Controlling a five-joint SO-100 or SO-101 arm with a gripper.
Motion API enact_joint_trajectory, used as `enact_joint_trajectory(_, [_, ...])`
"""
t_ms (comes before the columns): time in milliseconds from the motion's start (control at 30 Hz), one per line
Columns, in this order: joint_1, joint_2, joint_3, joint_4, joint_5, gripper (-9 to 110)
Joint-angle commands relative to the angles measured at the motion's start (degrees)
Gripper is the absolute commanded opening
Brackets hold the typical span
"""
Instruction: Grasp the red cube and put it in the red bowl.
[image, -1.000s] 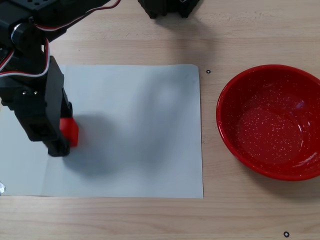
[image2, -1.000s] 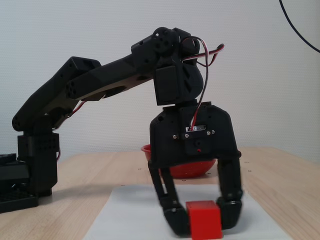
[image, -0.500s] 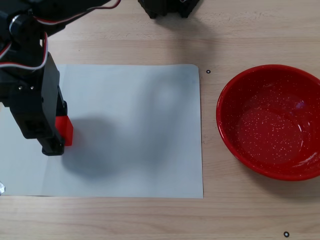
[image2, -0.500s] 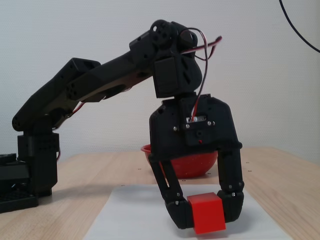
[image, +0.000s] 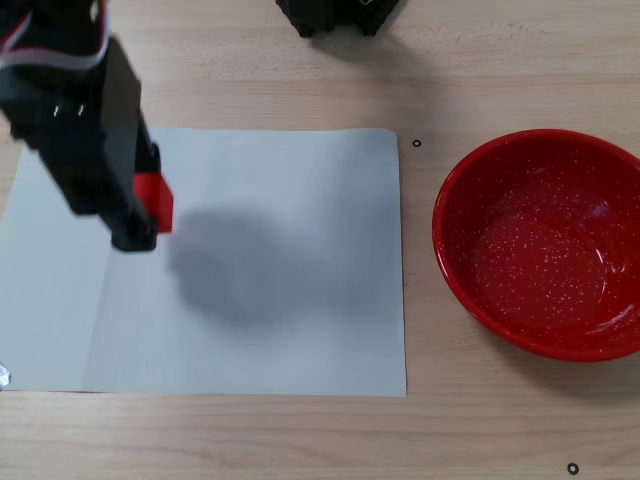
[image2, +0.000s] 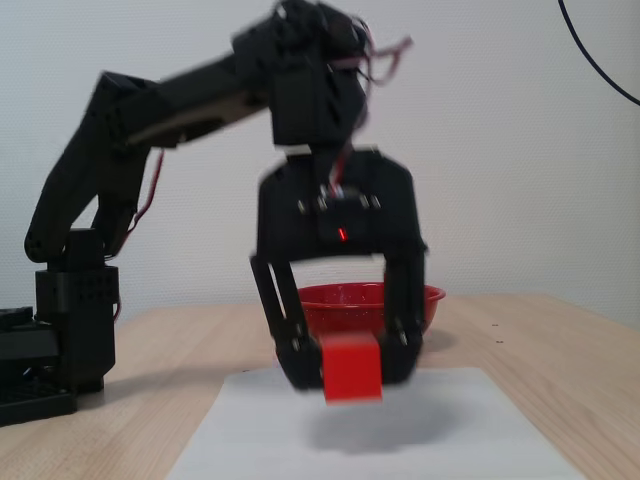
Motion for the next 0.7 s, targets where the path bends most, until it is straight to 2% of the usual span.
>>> enact_joint_trajectory(0, [2.02, 14.59, 1.14, -1.67, -0.97, 0])
enact_joint_trajectory(367, [9.32, 33.31, 20.74, -7.21, -1.41, 0])
enact_joint_trajectory(667, [16.79, 35.16, 17.58, -4.48, -5.98, 0])
